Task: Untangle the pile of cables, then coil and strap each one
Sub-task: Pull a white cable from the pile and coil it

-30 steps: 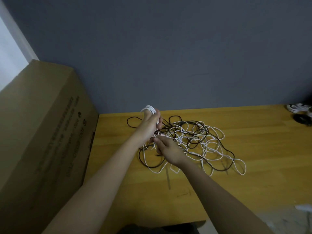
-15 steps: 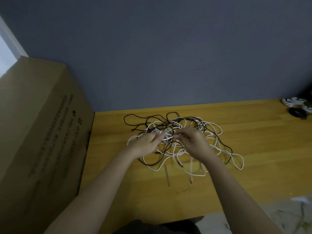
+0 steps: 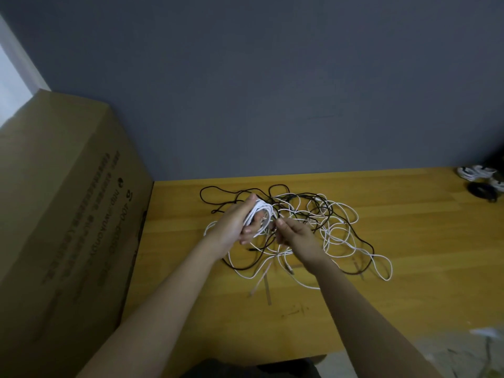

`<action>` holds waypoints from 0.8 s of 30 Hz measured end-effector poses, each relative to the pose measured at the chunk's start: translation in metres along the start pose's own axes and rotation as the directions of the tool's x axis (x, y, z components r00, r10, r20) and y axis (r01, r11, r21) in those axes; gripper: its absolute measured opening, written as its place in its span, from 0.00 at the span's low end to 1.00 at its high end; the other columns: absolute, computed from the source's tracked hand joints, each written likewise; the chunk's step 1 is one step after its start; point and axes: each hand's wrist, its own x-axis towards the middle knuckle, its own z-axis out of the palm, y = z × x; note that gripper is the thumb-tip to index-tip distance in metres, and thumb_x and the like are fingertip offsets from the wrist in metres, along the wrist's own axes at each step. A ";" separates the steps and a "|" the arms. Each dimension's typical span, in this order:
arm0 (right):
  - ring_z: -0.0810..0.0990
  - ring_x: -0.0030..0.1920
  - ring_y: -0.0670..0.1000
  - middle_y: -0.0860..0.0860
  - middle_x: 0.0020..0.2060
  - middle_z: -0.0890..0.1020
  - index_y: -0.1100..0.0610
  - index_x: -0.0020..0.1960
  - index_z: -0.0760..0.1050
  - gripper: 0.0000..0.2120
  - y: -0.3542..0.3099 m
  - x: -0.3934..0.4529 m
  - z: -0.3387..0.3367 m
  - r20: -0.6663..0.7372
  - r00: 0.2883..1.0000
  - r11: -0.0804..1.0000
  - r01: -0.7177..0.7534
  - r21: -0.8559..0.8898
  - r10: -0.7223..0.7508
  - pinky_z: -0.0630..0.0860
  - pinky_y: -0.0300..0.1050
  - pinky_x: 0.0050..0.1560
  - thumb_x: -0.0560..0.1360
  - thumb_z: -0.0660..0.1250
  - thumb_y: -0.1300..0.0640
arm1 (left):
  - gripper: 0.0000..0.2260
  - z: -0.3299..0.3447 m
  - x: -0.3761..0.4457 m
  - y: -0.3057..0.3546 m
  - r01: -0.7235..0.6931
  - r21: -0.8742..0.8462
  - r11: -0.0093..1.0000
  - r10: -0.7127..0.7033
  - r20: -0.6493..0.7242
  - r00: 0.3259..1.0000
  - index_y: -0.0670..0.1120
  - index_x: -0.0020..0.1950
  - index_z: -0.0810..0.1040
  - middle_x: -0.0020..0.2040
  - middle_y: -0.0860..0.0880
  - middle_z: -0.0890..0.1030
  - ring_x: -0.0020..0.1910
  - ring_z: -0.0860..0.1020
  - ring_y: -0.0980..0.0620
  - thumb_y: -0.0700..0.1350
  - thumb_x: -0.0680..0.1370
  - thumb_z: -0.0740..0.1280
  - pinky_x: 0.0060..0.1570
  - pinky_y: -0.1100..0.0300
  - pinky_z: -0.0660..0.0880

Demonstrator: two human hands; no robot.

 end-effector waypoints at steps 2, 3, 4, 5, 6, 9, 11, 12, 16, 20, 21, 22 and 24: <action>0.69 0.32 0.48 0.51 0.29 0.69 0.58 0.46 0.78 0.12 0.015 -0.002 0.008 0.008 0.997 0.997 -0.082 -0.004 0.082 0.69 0.44 0.40 0.82 0.58 0.57 | 0.21 -0.005 0.001 -0.003 -0.014 0.002 1.000 0.014 -0.062 0.998 0.45 0.37 0.68 0.22 0.53 0.63 0.18 0.58 0.56 0.55 0.82 0.48 0.22 0.65 0.61; 0.69 0.31 0.48 0.51 0.29 0.68 0.58 0.47 0.78 0.12 0.021 -0.002 0.013 0.019 0.994 0.994 -0.108 -0.016 0.109 0.70 0.45 0.40 0.82 0.57 0.57 | 0.21 -0.007 0.002 -0.004 -0.019 0.003 1.000 0.019 -0.080 0.997 0.45 0.38 0.68 0.23 0.53 0.64 0.19 0.58 0.57 0.54 0.83 0.47 0.22 0.65 0.61; 0.68 0.31 0.47 0.50 0.29 0.66 0.57 0.47 0.78 0.12 0.026 -0.002 0.017 0.033 0.992 0.992 -0.123 -0.033 0.124 0.71 0.45 0.39 0.82 0.57 0.56 | 0.20 -0.009 0.002 -0.006 -0.019 0.012 1.000 0.020 -0.087 0.996 0.45 0.39 0.68 0.24 0.53 0.65 0.19 0.59 0.57 0.52 0.84 0.47 0.23 0.64 0.61; 0.67 0.31 0.46 0.50 0.29 0.66 0.56 0.46 0.77 0.12 0.029 -0.002 0.022 0.046 0.990 0.990 -0.128 -0.050 0.131 0.72 0.45 0.39 0.82 0.57 0.56 | 0.19 -0.008 0.002 -0.008 -0.017 0.027 0.999 0.019 -0.088 0.996 0.45 0.40 0.68 0.24 0.53 0.67 0.20 0.60 0.56 0.50 0.84 0.46 0.25 0.63 0.62; 0.67 0.31 0.46 0.50 0.30 0.66 0.55 0.46 0.77 0.12 0.030 -0.001 0.026 0.058 0.990 0.990 -0.125 -0.073 0.129 0.72 0.44 0.38 0.82 0.57 0.56 | 0.17 -0.007 0.002 -0.009 -0.019 0.043 0.999 0.023 -0.092 0.996 0.45 0.42 0.68 0.25 0.53 0.68 0.21 0.61 0.56 0.48 0.84 0.46 0.26 0.62 0.62; 0.69 0.33 0.46 0.50 0.31 0.70 0.55 0.50 0.76 0.11 0.035 0.002 0.036 0.080 0.991 0.970 -0.084 -0.228 0.105 0.69 0.38 0.36 0.83 0.55 0.57 | 0.11 -0.003 0.003 -0.009 -0.044 0.064 0.997 0.053 -0.140 0.989 0.44 0.45 0.65 0.31 0.49 0.70 0.24 0.64 0.55 0.40 0.83 0.47 0.31 0.59 0.63; 0.71 0.33 0.47 0.50 0.31 0.72 0.57 0.54 0.76 0.12 0.039 0.001 0.038 0.110 0.989 0.939 -0.058 -0.339 0.100 0.67 0.41 0.36 0.83 0.55 0.56 | 0.09 -0.002 0.006 -0.008 -0.072 0.142 0.987 0.095 -0.167 0.981 0.45 0.47 0.64 0.35 0.47 0.69 0.28 0.66 0.54 0.39 0.83 0.48 0.36 0.57 0.66; 0.72 0.33 0.49 0.50 0.31 0.73 0.56 0.55 0.76 0.12 0.041 -0.001 0.038 0.134 0.986 0.918 -0.043 -0.394 0.104 0.67 0.43 0.37 0.83 0.55 0.54 | 0.09 -0.002 0.008 -0.009 -0.080 0.232 0.969 0.121 -0.168 0.978 0.47 0.46 0.64 0.36 0.47 0.68 0.31 0.67 0.53 0.41 0.84 0.48 0.39 0.57 0.67; 0.76 0.38 0.57 0.57 0.37 0.79 0.56 0.55 0.74 0.14 0.038 -0.011 0.041 0.276 0.960 0.756 0.151 -0.636 0.040 0.69 0.49 0.37 0.83 0.54 0.49 | 0.10 -0.008 0.023 -0.026 -0.021 0.602 0.798 0.158 -0.174 0.972 0.47 0.50 0.62 0.42 0.51 0.68 0.35 0.70 0.62 0.52 0.84 0.49 0.39 0.61 0.67; 0.77 0.43 0.61 0.60 0.43 0.81 0.59 0.55 0.74 0.14 0.029 -0.014 0.041 0.355 0.931 0.565 0.339 -0.752 -0.087 0.72 0.52 0.39 0.83 0.54 0.51 | 0.09 -0.024 0.033 -0.050 0.034 0.830 0.557 0.099 -0.107 0.989 0.48 0.48 0.59 0.39 0.49 0.68 0.35 0.70 0.51 0.52 0.83 0.50 0.38 0.51 0.69; 0.78 0.45 0.60 0.59 0.44 0.81 0.59 0.54 0.74 0.14 0.027 -0.015 0.038 0.369 0.921 0.545 0.375 -0.750 -0.125 0.73 0.53 0.41 0.82 0.54 0.52 | 0.09 -0.029 0.033 -0.056 0.055 0.858 0.510 0.045 -0.091 0.995 0.48 0.48 0.60 0.39 0.47 0.71 0.36 0.72 0.48 0.52 0.83 0.50 0.39 0.50 0.71; 0.77 0.46 0.59 0.58 0.44 0.81 0.60 0.53 0.75 0.13 0.026 -0.016 0.035 0.383 0.908 0.538 0.412 -0.736 -0.171 0.73 0.52 0.43 0.82 0.56 0.53 | 0.09 -0.034 0.031 -0.061 0.076 0.880 0.468 -0.013 -0.079 0.997 0.49 0.48 0.61 0.40 0.46 0.72 0.37 0.74 0.46 0.52 0.83 0.51 0.39 0.49 0.71; 0.76 0.47 0.57 0.56 0.43 0.81 0.60 0.51 0.78 0.11 0.023 -0.016 0.029 0.390 0.877 0.534 0.480 -0.696 -0.280 0.72 0.49 0.46 0.81 0.59 0.56 | 0.11 -0.040 0.026 -0.071 0.109 0.894 0.434 -0.127 -0.059 0.990 0.50 0.44 0.62 0.41 0.47 0.72 0.38 0.74 0.47 0.52 0.83 0.52 0.40 0.52 0.71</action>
